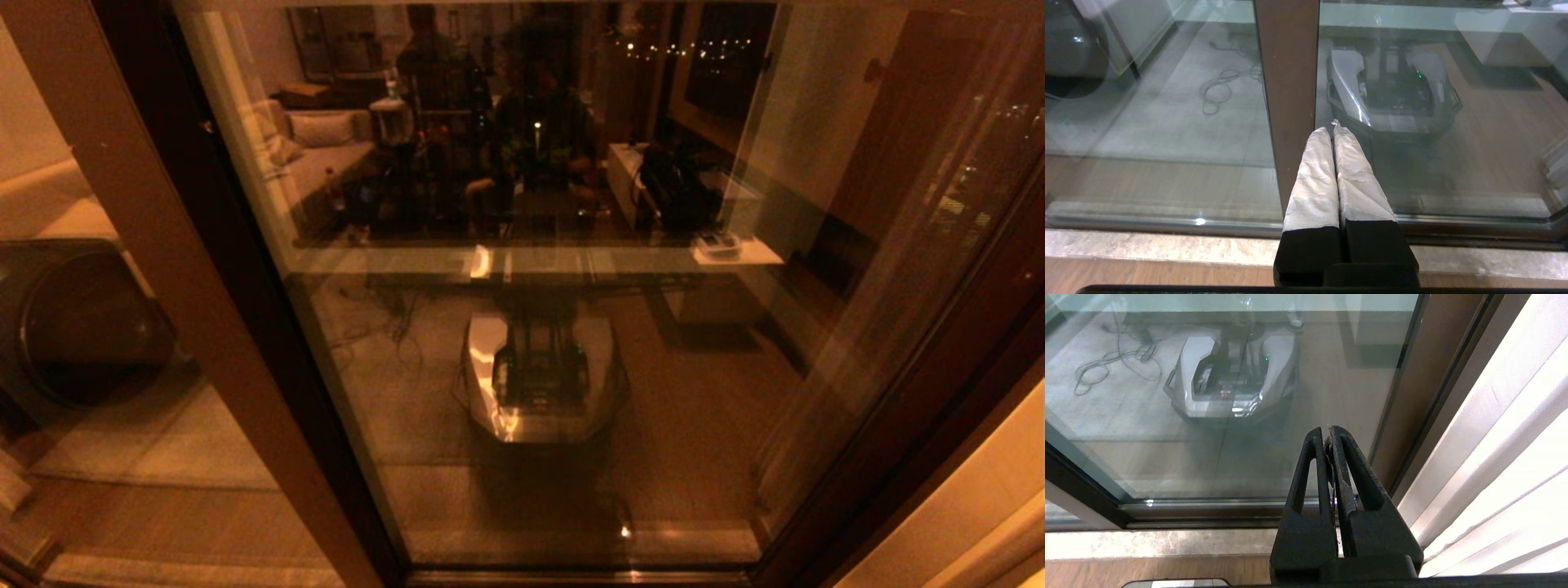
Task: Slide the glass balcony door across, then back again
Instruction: Open the slid door
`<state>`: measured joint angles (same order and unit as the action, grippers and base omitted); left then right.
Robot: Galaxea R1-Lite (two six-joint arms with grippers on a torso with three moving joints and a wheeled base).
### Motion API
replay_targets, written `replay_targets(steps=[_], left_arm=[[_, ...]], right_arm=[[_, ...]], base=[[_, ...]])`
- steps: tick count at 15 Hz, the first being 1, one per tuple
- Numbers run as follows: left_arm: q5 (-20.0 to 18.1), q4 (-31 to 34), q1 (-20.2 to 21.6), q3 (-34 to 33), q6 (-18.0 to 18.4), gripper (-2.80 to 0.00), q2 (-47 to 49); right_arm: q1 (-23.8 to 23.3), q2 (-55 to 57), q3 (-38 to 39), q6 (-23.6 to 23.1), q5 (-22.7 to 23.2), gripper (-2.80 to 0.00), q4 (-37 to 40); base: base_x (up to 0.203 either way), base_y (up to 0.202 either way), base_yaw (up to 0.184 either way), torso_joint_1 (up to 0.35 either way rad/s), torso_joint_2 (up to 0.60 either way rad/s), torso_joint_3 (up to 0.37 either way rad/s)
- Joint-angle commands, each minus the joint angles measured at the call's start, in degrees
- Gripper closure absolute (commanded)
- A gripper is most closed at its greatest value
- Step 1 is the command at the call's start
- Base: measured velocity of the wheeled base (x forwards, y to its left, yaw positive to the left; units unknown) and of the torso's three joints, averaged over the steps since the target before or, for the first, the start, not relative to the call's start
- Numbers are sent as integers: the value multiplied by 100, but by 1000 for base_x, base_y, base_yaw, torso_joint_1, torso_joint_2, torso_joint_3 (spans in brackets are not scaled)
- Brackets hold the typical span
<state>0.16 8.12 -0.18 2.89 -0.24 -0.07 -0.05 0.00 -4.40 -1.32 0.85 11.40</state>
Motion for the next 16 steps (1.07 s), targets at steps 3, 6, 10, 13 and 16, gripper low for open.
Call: replay_targets(steps=[3,6,10,13,16], left_arm=[[2,5,1,1,-2,0,-1],[2,5,1,1,-2,0,-1],[2,5,1,1,-2,0,-1],[2,5,1,1,-2,0,-1],[2,5,1,1,-2,0,-1]], right_arm=[[-4,0,-49,5,-119,0,13],[-2,539,-816,61,111,0,22],[35,1919,-2186,219,434,0,-34],[105,1809,-2849,-37,749,0,-154],[87,3010,-3849,297,374,0,-169]], base=[[0,0,0,0,0,0],[0,0,0,0,0,0],[0,0,0,0,0,0],[0,0,0,0,0,0],[0,0,0,0,0,0]])
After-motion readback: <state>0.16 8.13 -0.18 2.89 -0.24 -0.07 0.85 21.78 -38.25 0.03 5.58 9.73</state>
